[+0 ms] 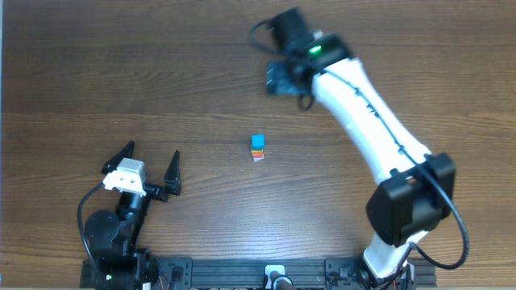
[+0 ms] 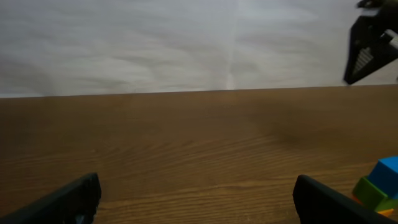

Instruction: Stack Cubes

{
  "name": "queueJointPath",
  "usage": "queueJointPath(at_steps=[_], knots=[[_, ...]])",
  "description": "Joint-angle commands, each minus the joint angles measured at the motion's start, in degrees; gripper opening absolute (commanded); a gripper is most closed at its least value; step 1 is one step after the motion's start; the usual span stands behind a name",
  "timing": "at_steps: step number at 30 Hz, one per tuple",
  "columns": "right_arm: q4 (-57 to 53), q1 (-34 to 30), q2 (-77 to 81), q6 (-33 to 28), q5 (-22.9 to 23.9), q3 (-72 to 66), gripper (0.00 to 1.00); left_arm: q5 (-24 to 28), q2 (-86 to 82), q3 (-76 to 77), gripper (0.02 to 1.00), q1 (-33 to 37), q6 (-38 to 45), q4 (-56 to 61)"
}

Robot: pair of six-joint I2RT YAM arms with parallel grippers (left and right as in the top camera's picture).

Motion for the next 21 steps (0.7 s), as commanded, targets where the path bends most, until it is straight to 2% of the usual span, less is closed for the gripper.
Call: queueJointPath(at_steps=[1,6,10,14,21], knots=[[-0.98,-8.74,-2.29,-6.99,2.34,1.31,0.993,0.57,-0.35,-0.28,1.000,0.35,0.66,-0.07],[-0.81,-16.06,-6.80,-11.61,2.34,0.09,0.993,0.57,-0.35,-0.28,1.000,0.35,0.66,-0.07],[3.45,-18.99,-14.27,-14.40,2.29,-5.92,0.993,0.57,-0.35,-0.28,0.998,0.35,0.66,-0.07],[11.23,-20.94,-25.33,-15.91,0.24,-17.68,0.993,0.57,-0.35,-0.28,1.000,0.35,0.66,-0.07],[20.63,-21.44,-46.56,-17.31,-0.24,-39.69,0.993,0.57,-0.35,-0.28,1.000,0.35,0.66,-0.07]])
